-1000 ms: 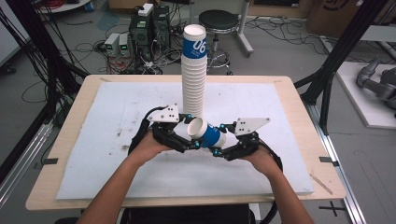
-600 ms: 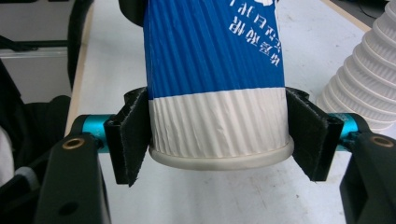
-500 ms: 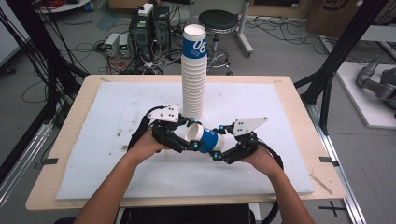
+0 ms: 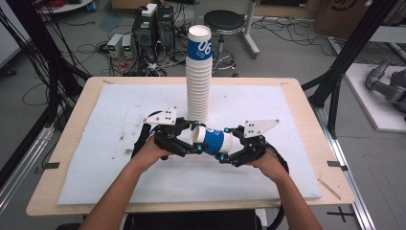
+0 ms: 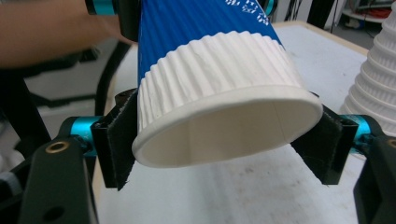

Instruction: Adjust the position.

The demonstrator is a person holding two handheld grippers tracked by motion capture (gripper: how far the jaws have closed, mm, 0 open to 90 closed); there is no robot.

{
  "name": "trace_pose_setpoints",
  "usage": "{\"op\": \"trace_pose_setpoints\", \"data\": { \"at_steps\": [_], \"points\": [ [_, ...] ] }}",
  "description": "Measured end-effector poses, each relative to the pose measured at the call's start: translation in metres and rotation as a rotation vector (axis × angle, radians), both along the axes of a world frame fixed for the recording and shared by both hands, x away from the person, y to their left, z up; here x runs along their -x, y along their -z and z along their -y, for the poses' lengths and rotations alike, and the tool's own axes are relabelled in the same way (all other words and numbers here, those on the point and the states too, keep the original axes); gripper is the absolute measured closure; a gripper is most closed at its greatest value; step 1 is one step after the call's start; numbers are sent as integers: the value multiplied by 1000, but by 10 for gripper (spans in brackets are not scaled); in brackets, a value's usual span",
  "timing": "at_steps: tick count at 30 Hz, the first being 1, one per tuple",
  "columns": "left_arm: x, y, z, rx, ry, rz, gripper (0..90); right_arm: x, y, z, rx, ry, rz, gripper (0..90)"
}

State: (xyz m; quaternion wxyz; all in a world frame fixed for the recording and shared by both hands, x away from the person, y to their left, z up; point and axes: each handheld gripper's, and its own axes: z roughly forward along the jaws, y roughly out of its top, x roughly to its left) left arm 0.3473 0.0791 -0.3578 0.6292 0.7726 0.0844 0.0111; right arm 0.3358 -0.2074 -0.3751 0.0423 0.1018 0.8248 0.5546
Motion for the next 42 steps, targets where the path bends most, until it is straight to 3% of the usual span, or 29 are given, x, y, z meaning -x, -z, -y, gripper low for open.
{"op": "trace_pose_setpoints", "data": {
  "at_steps": [4,11,14,19,21,23,25,27,31,35,39,42],
  "points": [
    [3,-1,0,-91,-15,45,216,-1,-1,1,64,4,14,263],
    [2,1,0,-117,51,68,279,1,-2,-1,120,-19,9,266],
    [0,3,-3,-74,53,28,284,0,-3,0,103,-12,-8,214],
    [-1,7,-10,52,34,7,293,-2,-7,5,-73,33,-58,161],
    [-1,8,-10,109,35,-4,294,-1,-6,6,-119,44,-66,153],
    [-1,9,-10,117,34,-12,295,-1,-3,4,-135,38,-70,153],
    [-1,10,-10,100,35,-9,296,-2,-3,4,-135,38,-65,166],
    [1,11,-8,52,42,1,299,-1,-6,6,-123,26,-42,192],
    [5,12,-4,-38,33,27,296,1,-9,8,-56,0,-3,236],
    [10,12,1,-123,8,63,236,4,-13,6,-6,-16,32,269],
    [10,15,3,-163,38,83,260,5,-15,3,46,-29,54,273],
    [11,17,3,-165,64,81,284,4,-16,4,50,-39,24,259]
  ]
}}
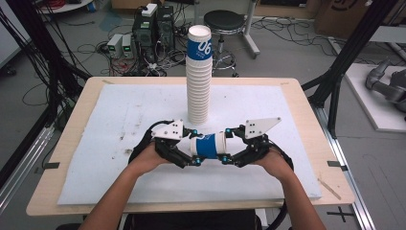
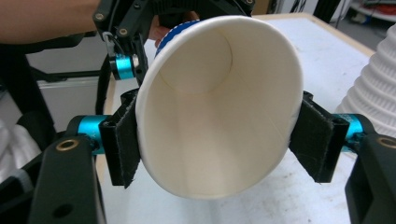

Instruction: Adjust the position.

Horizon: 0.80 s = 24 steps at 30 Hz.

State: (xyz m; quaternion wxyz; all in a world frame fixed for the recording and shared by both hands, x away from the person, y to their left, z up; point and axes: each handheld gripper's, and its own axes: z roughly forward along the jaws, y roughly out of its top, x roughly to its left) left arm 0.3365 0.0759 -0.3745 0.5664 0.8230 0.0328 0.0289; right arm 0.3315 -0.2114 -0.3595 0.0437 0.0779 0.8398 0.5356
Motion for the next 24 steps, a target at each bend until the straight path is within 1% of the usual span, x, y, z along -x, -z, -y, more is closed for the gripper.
{"op": "trace_pose_setpoints", "data": {
  "at_steps": [1,2,4,6,7,8,9,10,11,14,16,18,19,20,21,22,24],
  "points": [
    [0,0,0,9,6,-4,286,-1,0,0,-20,1,-18,228],
    [0,2,0,34,5,-13,292,-2,0,1,-43,7,-56,206],
    [-2,5,-2,90,2,-39,293,-3,0,3,-112,26,-93,185],
    [-4,10,-4,161,-5,-63,295,-3,-1,4,-194,52,-95,184],
    [-4,12,-5,186,-9,-72,295,-2,-1,5,-227,61,-96,184],
    [-4,15,-6,227,-13,-86,295,-2,-1,6,-248,63,-101,183],
    [-4,16,-7,253,-16,-95,295,-3,-1,7,-279,69,-110,183],
    [-4,17,-7,264,-12,-99,295,-3,-1,7,-291,70,-122,178],
    [-3,18,-6,262,-8,-97,295,-3,0,6,-293,69,-124,170],
    [-3,18,-3,244,-2,-88,293,-2,1,2,-272,57,-124,165],
    [-2,19,-2,230,-7,-93,293,-2,1,1,-256,52,-101,197],
    [-2,20,0,185,-12,-91,291,-3,-1,1,-219,42,-91,217],
    [-1,20,2,158,-23,-84,286,-3,-1,1,-195,37,-89,224],
    [0,20,3,118,-53,-66,269,-3,0,1,-176,37,-87,233],
    [1,20,5,76,-86,-52,232,-3,0,1,-159,44,-84,238],
    [1,19,5,57,-105,-53,177,-3,-1,1,-144,54,-76,240],
    [2,18,4,43,-123,-29,167,-3,-2,0,-103,64,-65,243]
  ]
}}
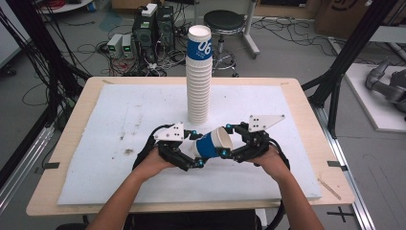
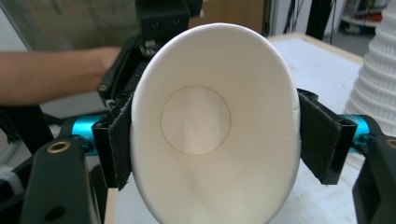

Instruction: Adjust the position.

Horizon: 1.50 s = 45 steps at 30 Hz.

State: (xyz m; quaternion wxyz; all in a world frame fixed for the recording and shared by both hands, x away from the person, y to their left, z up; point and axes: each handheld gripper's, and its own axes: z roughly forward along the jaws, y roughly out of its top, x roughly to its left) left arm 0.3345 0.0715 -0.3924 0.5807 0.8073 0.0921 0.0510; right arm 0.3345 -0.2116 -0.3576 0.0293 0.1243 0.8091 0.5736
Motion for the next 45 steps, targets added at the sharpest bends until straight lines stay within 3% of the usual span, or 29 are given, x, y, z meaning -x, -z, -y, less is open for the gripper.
{"op": "trace_pose_setpoints", "data": {
  "at_steps": [3,8,10,12,14,19,23,29,31,33,36,38,45],
  "points": [
    [2,-3,0,-24,6,26,168,1,-1,-2,56,8,18,243],
    [2,-4,5,-53,42,34,202,1,-1,-7,66,-8,2,240],
    [3,-2,8,-83,69,46,275,2,-1,-8,67,-9,1,240],
    [3,1,10,-94,76,32,288,2,-1,-9,66,-11,0,239],
    [2,2,10,-66,72,12,295,1,0,-9,60,-7,-10,202],
    [1,5,7,54,61,-25,299,2,-1,-7,-77,48,-43,180],
    [2,6,6,134,52,-17,301,1,-3,-3,-154,55,-48,180],
    [3,8,9,177,55,-18,304,-1,0,-3,-213,24,-115,178],
    [3,9,11,165,54,-23,302,-1,-1,-2,-198,17,-107,207],
    [4,10,14,126,45,-25,293,-1,-2,-2,-159,13,-84,224],
    [6,12,17,46,5,0,246,2,-4,-5,-60,21,-28,239],
    [6,13,18,25,7,1,218,4,-6,-8,-7,24,-1,240],
    [7,13,21,26,45,12,295,5,-6,-12,-2,23,9,236]
  ]
}}
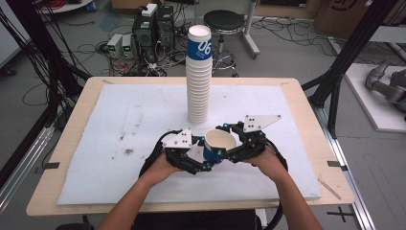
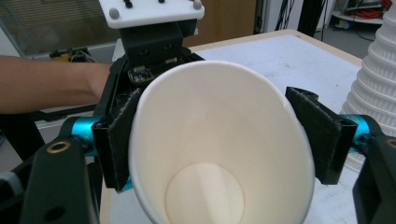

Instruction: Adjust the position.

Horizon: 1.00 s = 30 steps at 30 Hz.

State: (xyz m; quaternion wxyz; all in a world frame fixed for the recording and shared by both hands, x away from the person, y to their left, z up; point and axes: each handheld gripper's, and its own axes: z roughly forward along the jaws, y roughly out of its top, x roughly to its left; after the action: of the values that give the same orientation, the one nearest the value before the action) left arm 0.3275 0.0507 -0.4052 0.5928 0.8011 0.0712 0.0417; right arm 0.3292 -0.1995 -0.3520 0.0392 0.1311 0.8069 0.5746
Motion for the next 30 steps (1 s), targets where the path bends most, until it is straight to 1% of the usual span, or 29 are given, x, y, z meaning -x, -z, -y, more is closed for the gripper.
{"op": "trace_pose_setpoints", "data": {
  "at_steps": [1,2,3,4,5,9,11,13,16,17,19,20,22,23,25,28,30],
  "points": [
    [0,0,-1,8,1,0,300,1,0,0,-3,6,3,223],
    [-1,0,-1,22,-3,-9,303,1,0,-1,-16,11,1,205],
    [-1,-1,-2,34,-7,-15,304,0,1,-1,-32,24,2,184],
    [-2,-1,-3,41,-9,-12,306,1,1,-2,-54,39,-8,177],
    [-2,-1,-4,44,-13,-12,308,0,1,-2,-70,46,-14,175],
    [-1,-1,-7,68,-24,-8,314,1,0,-2,-89,61,-23,173],
    [-1,-2,-7,94,-26,-8,315,1,0,-3,-112,64,-21,168],
    [-1,-3,-8,123,-30,-11,316,1,0,-3,-133,59,-36,167],
    [-1,-4,-9,142,-33,-10,317,1,0,-2,-144,57,-34,168],
    [-2,-4,-11,162,-37,-13,317,1,0,-2,-145,54,-32,168],
    [-3,-5,-15,202,-46,-24,318,0,1,-1,-144,62,-43,167],
    [-4,-6,-17,209,-51,-25,318,-1,2,0,-152,61,-53,168],
    [-4,-6,-19,198,-54,-17,318,-2,4,0,-171,57,-72,168],
    [-3,-6,-18,182,-52,-11,317,-2,5,0,-171,55,-74,168],
    [-2,-5,-18,158,-52,-4,317,-2,4,0,-169,51,-66,168],
    [-2,-5,-16,152,-48,0,316,-1,5,-1,-145,49,-59,168],
    [-1,-4,-14,141,-46,2,314,-1,5,-2,-139,49,-53,173]
  ]
}}
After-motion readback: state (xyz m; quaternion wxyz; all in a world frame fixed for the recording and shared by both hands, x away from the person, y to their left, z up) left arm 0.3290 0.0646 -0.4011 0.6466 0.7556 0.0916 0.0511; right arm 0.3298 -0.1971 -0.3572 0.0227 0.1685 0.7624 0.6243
